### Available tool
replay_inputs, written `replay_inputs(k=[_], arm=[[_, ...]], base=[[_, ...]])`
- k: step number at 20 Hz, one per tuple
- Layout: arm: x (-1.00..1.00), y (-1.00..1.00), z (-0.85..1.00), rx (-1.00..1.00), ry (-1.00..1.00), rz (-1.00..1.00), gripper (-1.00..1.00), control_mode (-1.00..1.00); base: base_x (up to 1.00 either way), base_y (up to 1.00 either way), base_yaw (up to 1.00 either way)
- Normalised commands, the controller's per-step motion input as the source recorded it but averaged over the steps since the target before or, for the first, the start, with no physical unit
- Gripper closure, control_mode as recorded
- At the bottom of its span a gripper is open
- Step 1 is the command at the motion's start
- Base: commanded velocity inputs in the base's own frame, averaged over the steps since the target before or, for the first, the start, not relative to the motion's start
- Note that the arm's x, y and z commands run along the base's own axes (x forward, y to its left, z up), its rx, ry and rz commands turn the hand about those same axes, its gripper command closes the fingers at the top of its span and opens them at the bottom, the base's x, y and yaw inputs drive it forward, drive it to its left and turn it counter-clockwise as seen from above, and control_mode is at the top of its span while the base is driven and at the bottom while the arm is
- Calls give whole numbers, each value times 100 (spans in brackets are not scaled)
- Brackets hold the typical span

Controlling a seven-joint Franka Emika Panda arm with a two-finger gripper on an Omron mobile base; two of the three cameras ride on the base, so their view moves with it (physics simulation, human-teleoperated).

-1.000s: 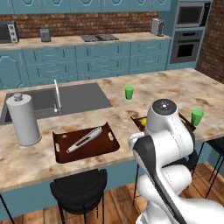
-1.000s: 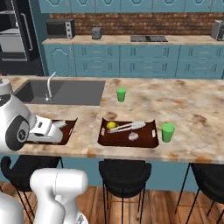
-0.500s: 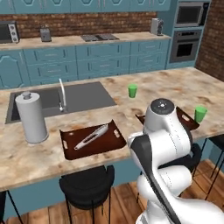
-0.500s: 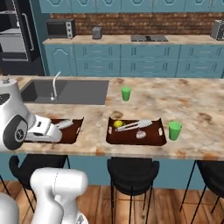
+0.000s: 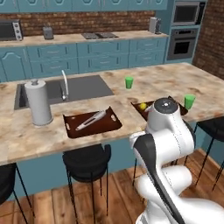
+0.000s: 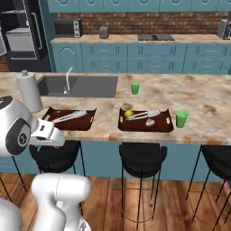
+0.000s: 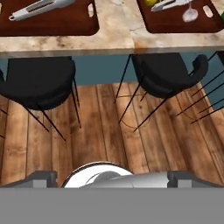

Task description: Gather the lemon and garlic from the fridge and place them on a tray on the dining counter. Then gather the chicken drumstick and steak from the fridge and place them on the other tray.

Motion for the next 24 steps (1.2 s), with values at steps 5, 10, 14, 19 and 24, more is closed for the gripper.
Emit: replay_inputs(k=[5, 10, 14, 19, 24], arm=[[0, 0, 0, 0, 0, 0, -100, 100], [0, 0, 0, 0, 0, 0, -100, 100], [0, 0, 0, 0, 0, 0, -100, 100], [0, 0, 0, 0, 0, 0, -100, 100], [0, 0, 0, 0, 0, 0, -100, 100]], base=[[0, 84, 0], [7, 83, 0], [3, 68, 0], [6, 70, 0], [5, 68, 0]])
